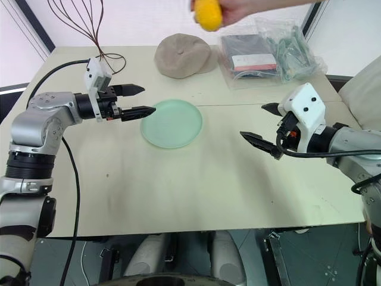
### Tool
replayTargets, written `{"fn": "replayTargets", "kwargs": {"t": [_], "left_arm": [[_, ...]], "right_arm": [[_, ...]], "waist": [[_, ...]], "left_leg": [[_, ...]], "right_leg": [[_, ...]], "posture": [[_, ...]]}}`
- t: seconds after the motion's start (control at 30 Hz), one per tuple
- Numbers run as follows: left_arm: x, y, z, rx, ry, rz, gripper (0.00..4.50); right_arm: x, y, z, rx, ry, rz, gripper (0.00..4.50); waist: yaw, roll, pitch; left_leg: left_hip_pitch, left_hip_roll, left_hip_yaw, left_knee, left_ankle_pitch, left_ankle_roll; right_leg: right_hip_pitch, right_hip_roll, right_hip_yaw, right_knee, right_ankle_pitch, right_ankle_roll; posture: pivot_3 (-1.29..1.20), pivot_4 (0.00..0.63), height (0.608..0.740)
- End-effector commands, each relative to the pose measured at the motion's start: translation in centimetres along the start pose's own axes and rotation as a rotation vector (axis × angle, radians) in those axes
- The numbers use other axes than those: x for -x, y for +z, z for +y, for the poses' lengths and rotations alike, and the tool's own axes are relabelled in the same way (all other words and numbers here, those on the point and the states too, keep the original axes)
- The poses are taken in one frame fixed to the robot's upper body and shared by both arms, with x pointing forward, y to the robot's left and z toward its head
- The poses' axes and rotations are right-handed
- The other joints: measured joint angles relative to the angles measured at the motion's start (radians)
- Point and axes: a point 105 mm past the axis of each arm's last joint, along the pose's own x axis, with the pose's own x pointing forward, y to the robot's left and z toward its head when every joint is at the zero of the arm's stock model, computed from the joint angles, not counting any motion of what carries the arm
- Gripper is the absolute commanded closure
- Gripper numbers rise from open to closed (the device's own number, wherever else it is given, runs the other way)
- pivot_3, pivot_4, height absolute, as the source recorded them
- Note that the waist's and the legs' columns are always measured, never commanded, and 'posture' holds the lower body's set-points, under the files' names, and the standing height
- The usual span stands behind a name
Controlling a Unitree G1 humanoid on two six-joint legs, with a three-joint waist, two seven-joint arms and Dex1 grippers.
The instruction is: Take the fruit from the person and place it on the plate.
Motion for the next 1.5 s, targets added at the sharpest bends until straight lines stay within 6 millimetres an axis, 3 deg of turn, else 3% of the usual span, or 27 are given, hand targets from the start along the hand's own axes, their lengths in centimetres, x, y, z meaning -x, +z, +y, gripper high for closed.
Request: {"fn": "replayTargets", "kwargs": {"t": [0.03, 0.3, 0.63, 0.87, 1.5], "left_arm": [[0.5, 1.8, 0.5, -0.024, 0.036, -0.066, 0.07], [0.4, 2.1, 1.1, 0.003, 0.074, -0.091, 0.07], [0.5, 2.2, 1.6, 0.002, 0.096, -0.092, 0.07], [1.2, 2.0, 1.4, -0.005, 0.091, -0.092, 0.07], [3.4, 2.4, 0.0, -0.037, 0.055, -0.095, 0.07]], "right_arm": [[0.0, 1.3, -0.4, 0.029, -0.025, -0.053, 0.00], [-1.3, 2.9, -1.3, 0.003, -0.066, -0.139, 0.00], [-5.9, 7.5, -2.3, -0.279, -0.136, -0.299, 0.00], [-8.9, 9.9, -2.4, -0.372, -0.136, -0.340, 0.00], [-13.8, 13.3, -0.5, -0.422, -0.013, -0.381, 0.00]], "waist": [[0.000, 0.000, 0.000], [-0.001, 0.000, 0.000], [-0.007, 0.001, 0.000], [-0.009, 0.001, 0.000], [-0.031, 0.001, 0.001]], "left_leg": [[0.000, 0.000, 0.000, 0.000, 0.000, 0.000], [0.000, 0.000, 0.000, 0.000, 0.000, 0.000], [-0.001, 0.000, 0.000, -0.001, 0.000, 0.000], [-0.002, 0.000, 0.000, -0.002, 0.000, 0.000], [-0.002, -0.001, 0.000, -0.009, 0.000, -0.001]], "right_leg": [[0.000, 0.000, 0.000, 0.000, 0.000, 0.000], [0.000, 0.000, 0.000, 0.000, 0.000, 0.000], [-0.002, 0.000, 0.001, 0.001, 0.000, 0.000], [-0.004, -0.001, 0.001, 0.001, 0.001, 0.000], [-0.008, 0.000, 0.001, 0.001, 0.001, 0.000]], "posture": [[0.00, 0.150, 0.740], [0.00, 0.150, 0.740], [0.00, 0.150, 0.740], [0.00, 0.150, 0.740], [0.00, 0.150, 0.740]]}}
